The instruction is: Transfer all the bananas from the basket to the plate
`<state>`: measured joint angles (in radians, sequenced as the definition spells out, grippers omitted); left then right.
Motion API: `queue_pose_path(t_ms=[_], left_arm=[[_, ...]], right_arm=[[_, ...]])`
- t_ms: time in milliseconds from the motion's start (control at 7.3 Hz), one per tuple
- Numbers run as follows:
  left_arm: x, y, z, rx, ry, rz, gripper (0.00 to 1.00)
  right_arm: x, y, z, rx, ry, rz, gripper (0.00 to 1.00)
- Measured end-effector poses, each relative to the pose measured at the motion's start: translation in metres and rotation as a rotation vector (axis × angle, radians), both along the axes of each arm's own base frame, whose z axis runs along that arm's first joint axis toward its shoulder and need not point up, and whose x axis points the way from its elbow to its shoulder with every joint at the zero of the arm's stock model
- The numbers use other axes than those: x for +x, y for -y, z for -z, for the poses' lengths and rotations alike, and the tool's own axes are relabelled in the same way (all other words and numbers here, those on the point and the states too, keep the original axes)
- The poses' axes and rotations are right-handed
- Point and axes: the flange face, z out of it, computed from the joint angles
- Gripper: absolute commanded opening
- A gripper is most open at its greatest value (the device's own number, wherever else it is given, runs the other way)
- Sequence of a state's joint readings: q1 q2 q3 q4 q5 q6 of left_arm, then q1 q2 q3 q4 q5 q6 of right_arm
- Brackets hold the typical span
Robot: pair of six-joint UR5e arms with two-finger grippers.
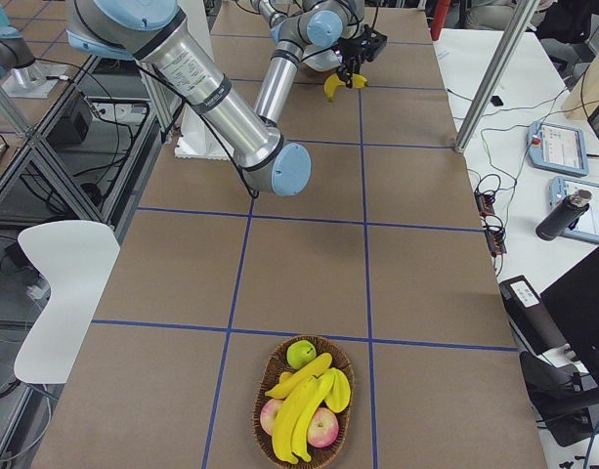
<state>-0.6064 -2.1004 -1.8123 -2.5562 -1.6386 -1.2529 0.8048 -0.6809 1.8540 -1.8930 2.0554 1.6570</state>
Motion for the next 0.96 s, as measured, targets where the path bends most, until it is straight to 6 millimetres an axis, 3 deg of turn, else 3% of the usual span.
queue_pose_path(t_ms=[411,959], left_arm=[[0.021,-0.033,0.004,0.098,0.031,-0.052,0.98],[0.031,-0.050,0.016,0.126,0.017,-0.078,0.97]], right_arm=[[-0.004,0.000,0.002,0.013,-0.006,0.016,0.00],[-0.021,-0.012,-0.004,-0.009,-0.039,0.052,0.00]])
